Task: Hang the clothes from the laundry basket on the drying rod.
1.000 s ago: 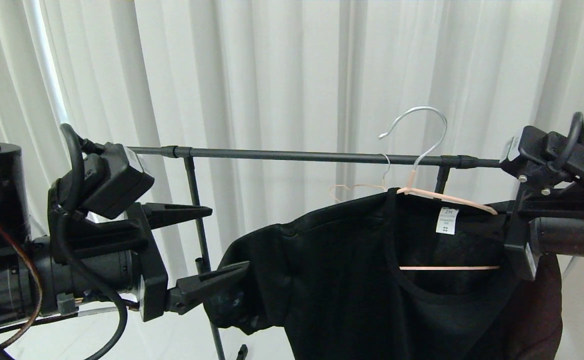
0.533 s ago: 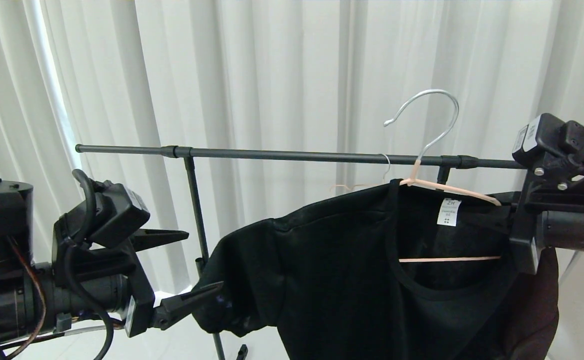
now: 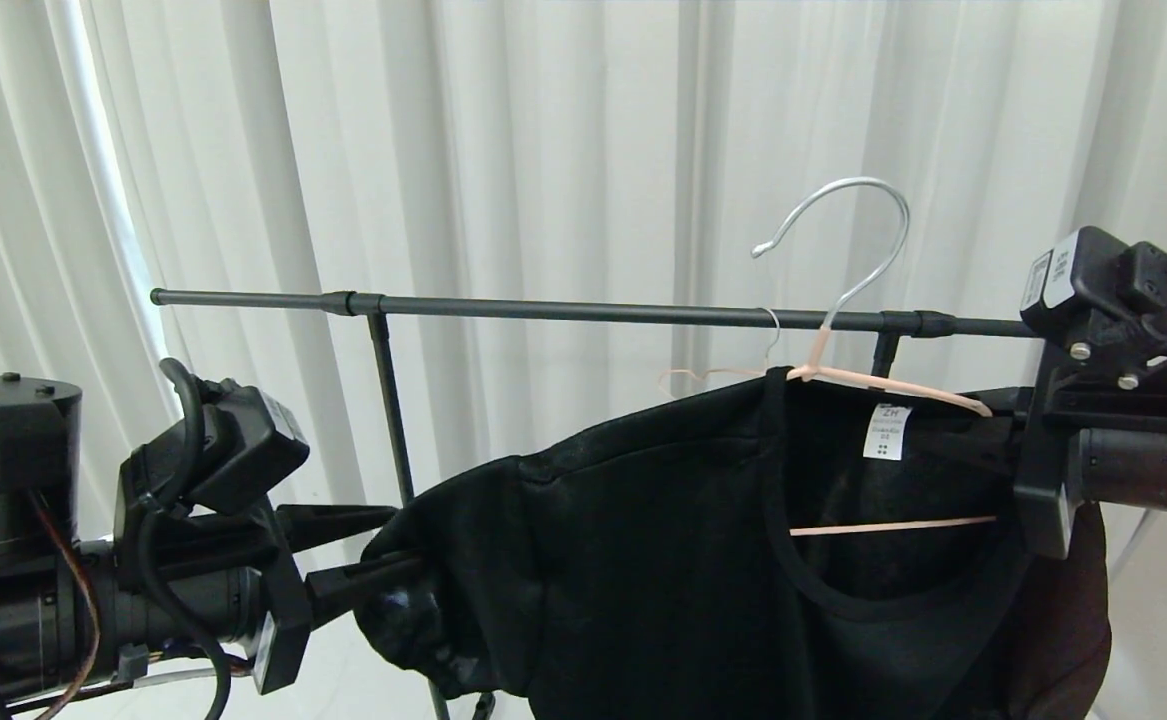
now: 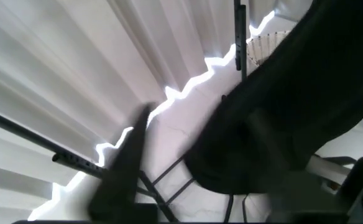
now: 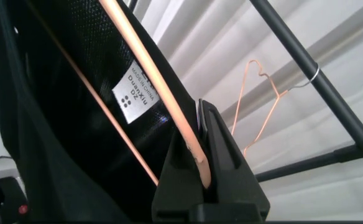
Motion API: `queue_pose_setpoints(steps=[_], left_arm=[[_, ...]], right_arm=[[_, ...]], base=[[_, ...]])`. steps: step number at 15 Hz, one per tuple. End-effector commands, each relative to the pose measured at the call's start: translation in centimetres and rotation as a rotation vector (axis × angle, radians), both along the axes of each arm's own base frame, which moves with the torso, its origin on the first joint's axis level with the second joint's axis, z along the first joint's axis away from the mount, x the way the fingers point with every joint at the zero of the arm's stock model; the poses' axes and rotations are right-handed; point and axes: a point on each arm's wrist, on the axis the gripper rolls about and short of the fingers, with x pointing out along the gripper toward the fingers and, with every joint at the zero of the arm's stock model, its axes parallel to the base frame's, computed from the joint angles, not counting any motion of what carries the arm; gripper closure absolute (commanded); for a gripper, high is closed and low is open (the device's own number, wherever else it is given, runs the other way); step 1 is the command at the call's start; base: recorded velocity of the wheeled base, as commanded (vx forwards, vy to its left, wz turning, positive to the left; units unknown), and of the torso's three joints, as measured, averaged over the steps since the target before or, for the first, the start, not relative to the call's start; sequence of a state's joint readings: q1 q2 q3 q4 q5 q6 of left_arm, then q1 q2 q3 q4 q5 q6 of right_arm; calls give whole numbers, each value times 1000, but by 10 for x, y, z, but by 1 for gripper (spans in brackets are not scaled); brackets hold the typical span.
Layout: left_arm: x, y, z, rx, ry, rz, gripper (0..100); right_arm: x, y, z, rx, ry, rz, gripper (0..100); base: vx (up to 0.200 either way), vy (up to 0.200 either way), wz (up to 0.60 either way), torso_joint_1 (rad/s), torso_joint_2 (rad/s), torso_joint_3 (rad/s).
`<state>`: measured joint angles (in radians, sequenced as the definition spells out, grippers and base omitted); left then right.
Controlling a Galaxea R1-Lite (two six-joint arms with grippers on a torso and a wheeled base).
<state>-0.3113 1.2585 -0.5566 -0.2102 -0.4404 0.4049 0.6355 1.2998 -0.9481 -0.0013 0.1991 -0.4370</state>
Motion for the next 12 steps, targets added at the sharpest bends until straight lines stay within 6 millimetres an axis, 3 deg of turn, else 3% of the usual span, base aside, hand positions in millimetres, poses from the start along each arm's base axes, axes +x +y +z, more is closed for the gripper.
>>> queue_pose_setpoints(steps=[1,8,12], left_arm=[[-1,1,-1,0,1,2,100],[-5,36,9,-20,-62,204,100],[-1,43,7,-9,-54,245,100]], right_arm=[[0,-1,-1,-1,2,-3,100],[9,-17,1,7,2,-94,100],[9,-18,1,7,1,-97,100]], base=[[0,0,0,0,0,0],[0,0,0,0,0,0],[0,0,0,0,0,0]])
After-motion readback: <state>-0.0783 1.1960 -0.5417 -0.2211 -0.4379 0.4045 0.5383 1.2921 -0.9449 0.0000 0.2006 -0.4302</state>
